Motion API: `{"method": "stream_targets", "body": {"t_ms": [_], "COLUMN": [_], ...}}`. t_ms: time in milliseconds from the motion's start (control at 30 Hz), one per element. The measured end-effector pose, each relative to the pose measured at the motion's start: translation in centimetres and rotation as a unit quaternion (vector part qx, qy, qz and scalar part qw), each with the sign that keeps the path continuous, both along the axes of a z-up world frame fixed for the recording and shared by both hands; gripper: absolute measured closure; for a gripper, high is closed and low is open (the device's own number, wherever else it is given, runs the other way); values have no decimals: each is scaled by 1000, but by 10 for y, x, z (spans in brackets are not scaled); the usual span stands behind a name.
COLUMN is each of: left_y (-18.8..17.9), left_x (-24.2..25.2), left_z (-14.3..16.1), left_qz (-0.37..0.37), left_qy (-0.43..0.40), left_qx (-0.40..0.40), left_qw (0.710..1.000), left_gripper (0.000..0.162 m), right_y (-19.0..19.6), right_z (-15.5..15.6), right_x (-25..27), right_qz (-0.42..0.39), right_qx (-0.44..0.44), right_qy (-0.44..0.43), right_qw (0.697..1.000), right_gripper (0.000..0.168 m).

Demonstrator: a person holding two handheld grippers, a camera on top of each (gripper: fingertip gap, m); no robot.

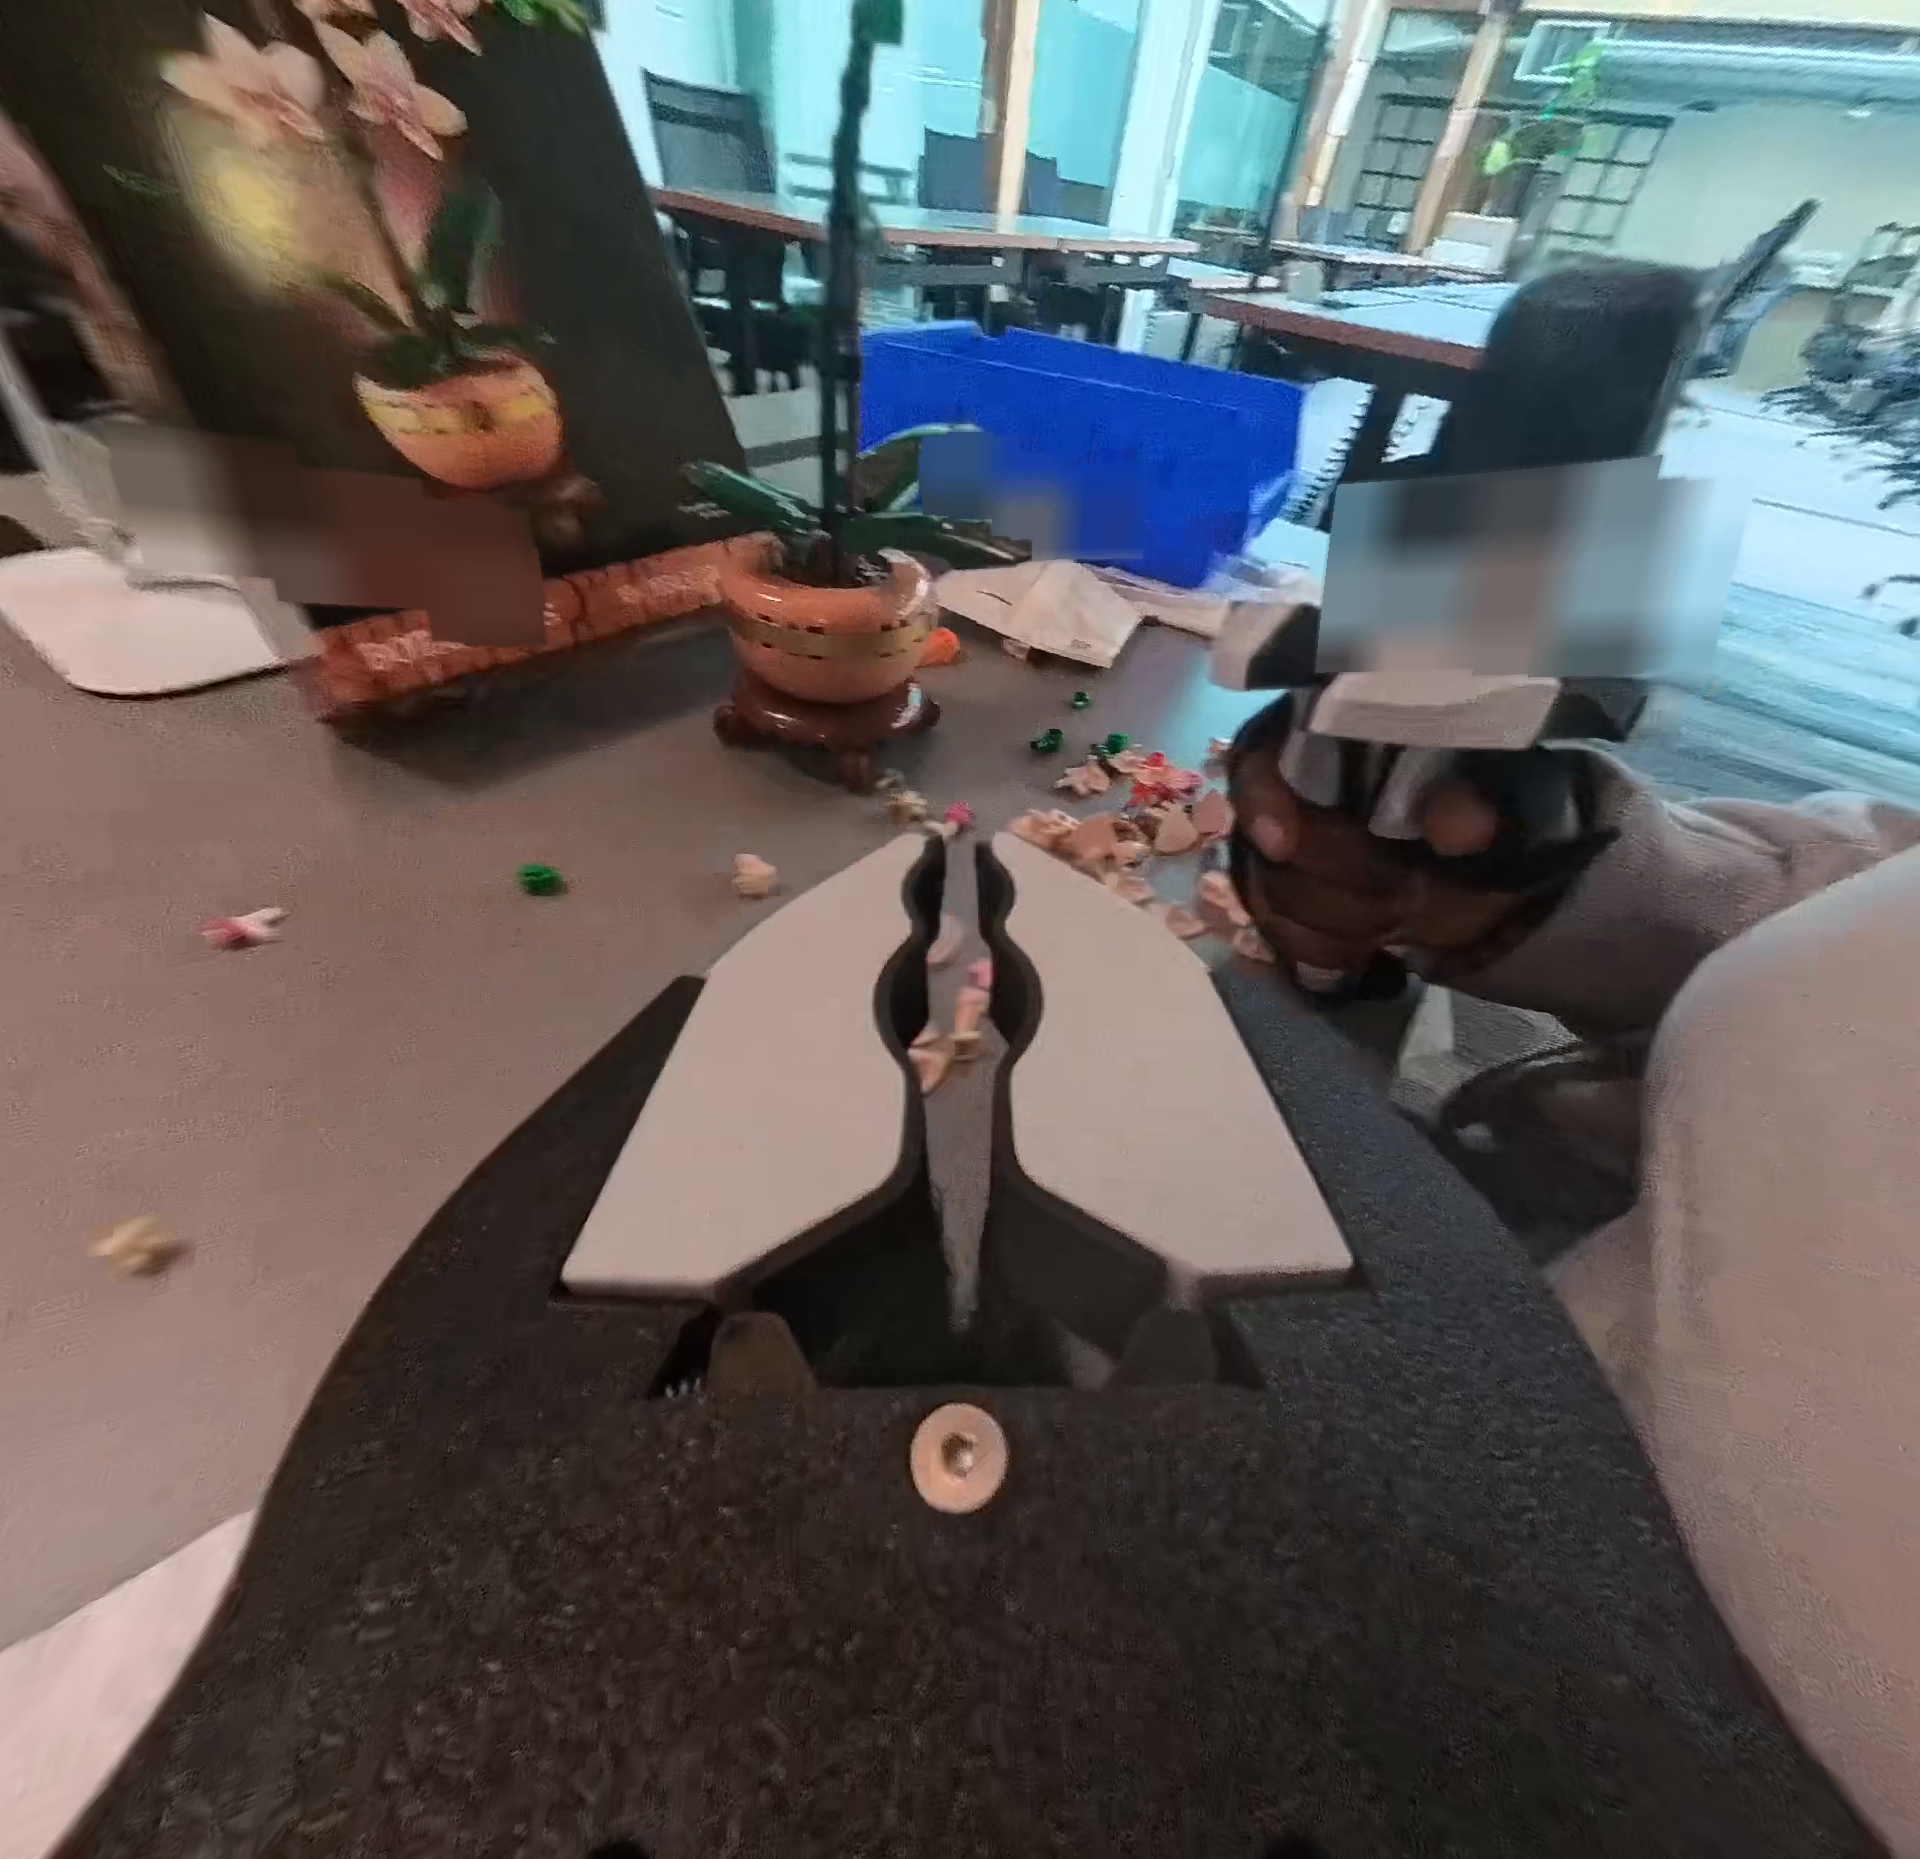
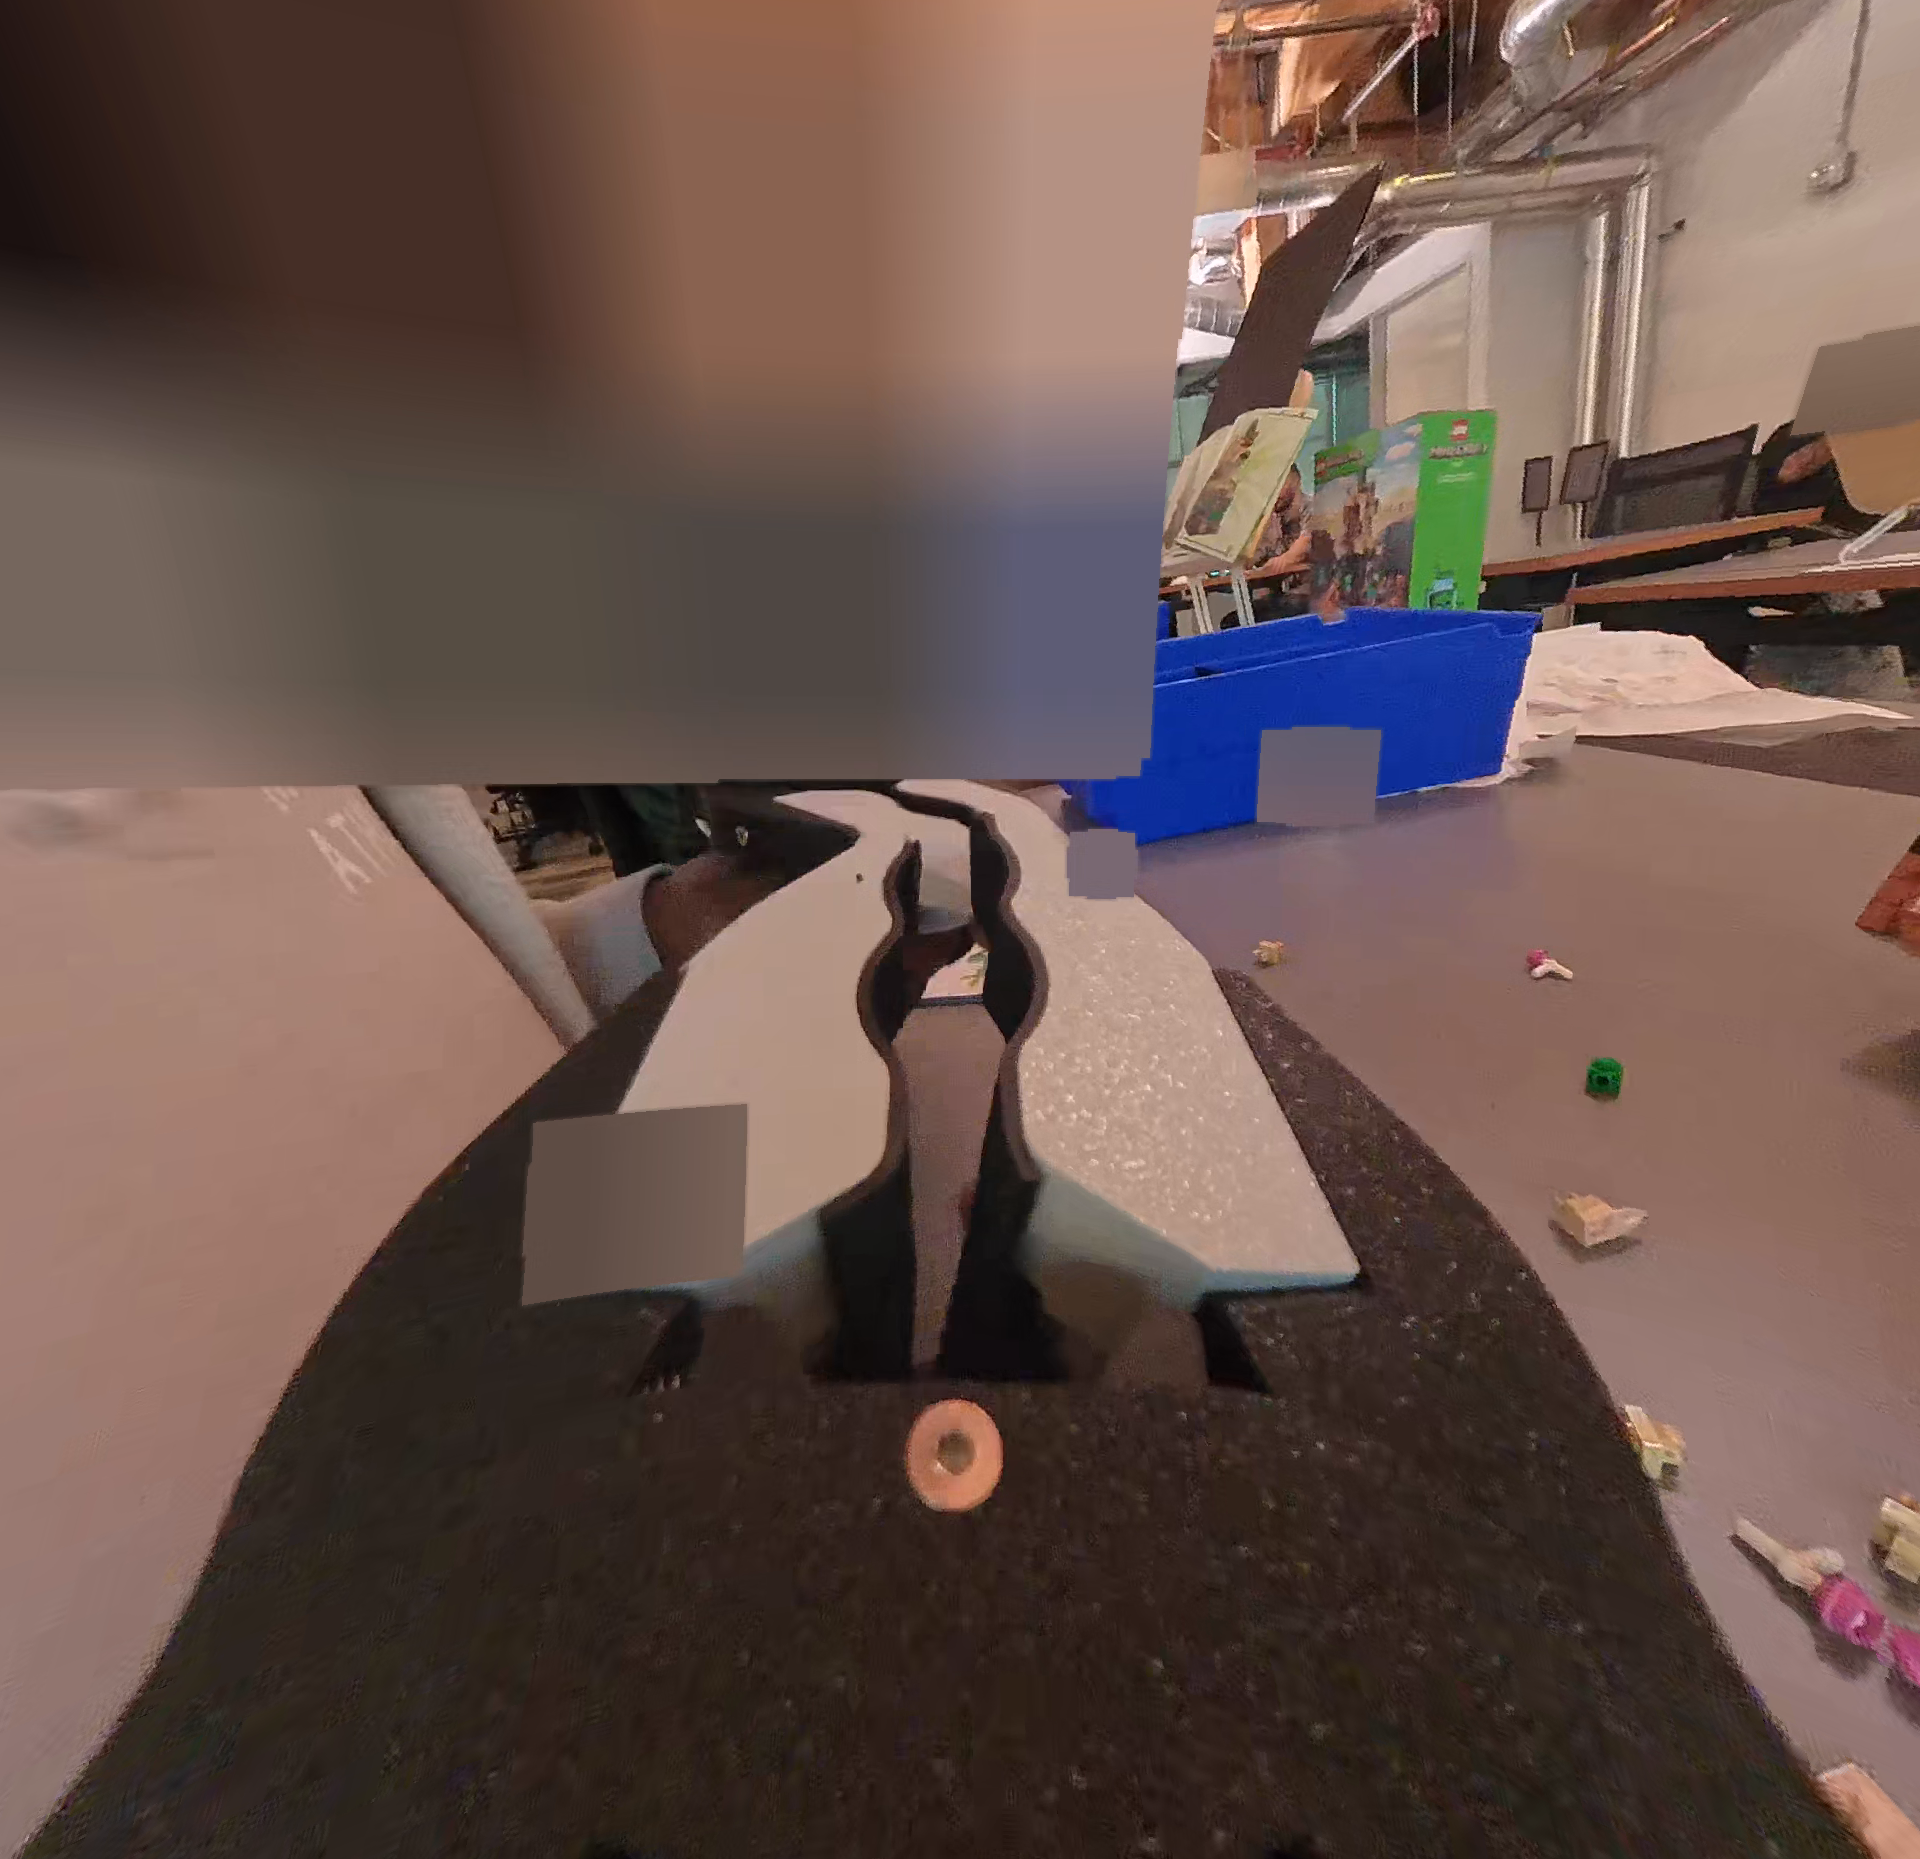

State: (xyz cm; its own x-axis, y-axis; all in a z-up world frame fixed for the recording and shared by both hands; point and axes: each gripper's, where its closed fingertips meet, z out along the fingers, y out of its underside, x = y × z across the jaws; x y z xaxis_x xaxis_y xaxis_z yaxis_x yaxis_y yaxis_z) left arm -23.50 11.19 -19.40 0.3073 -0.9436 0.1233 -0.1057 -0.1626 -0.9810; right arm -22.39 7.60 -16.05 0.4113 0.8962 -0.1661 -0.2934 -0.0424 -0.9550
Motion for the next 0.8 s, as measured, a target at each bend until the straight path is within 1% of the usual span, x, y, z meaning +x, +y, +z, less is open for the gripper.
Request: {"method": "stream_targets", "body": {"t_ms": [100, 233, 267, 333, 400, 433, 467, 500, 567, 667, 700, 733, 767, 800], "left_y": [28, 53, 56, 64, 74, 82, 91, 101, 125, 179, 204, 229, 253, 272], "left_x": [-35, -72, -78, -87, -97, -104, -111, -117, -124, -123, -124, -129, -136, -142], "left_z": [12, 11, 9, 3, -4, -8, -11, -13, -9, 4, 6, 2, -8, -20], "left_qz": [86, 153, 162, 176, 195, 204, 212, 214, 205, 172, 171, 172, 157, 117], "left_qy": [10, 38, 44, 66, 106, 134, 166, 201, 267, 344, 368, 405, 456, 515], "left_qx": [54, 60, 57, 56, 70, 84, 102, 122, 160, 191, 185, 163, 134, 124], "left_qw": [995, 986, 984, 981, 973, 966, 958, 948, 928, 903, 895, 883, 866, 840], "left_gripper": [151, 146, 140, 128, 117, 115, 115, 116, 119, 124, 124, 128, 131, 133], "right_y": [-2, 12, 15, 16, 17, 16, 15, 14, 8, 2, 1, 0, -1, -2], "right_z": [1, -7, -10, -17, -26, -30, -35, -38, -40, -36, -35, -33, -31, -29], "right_x": [-5, 0, 2, 0, -3, -5, -7, -8, -12, -15, -15, -15, -15, -13], "right_qz": [-1, -37, -46, -40, -42, -40, -43, -46, -43, -40, -37, -36, -34, -32], "right_qx": [4, -29, -42, -62, -84, -87, -87, -82, -56, -37, -38, -40, -41, -40], "right_qy": [-2, -7, -11, -34, -67, -87, -110, -132, -159, -158, -150, -140, -131, -124], "right_qw": [1000, 999, 998, 997, 993, 992, 989, 987, 985, 986, 987, 989, 990, 991], "right_gripper": [156, 151, 147, 135, 119, 110, 105, 103, 107, 110, 111, 111, 111, 112]}}
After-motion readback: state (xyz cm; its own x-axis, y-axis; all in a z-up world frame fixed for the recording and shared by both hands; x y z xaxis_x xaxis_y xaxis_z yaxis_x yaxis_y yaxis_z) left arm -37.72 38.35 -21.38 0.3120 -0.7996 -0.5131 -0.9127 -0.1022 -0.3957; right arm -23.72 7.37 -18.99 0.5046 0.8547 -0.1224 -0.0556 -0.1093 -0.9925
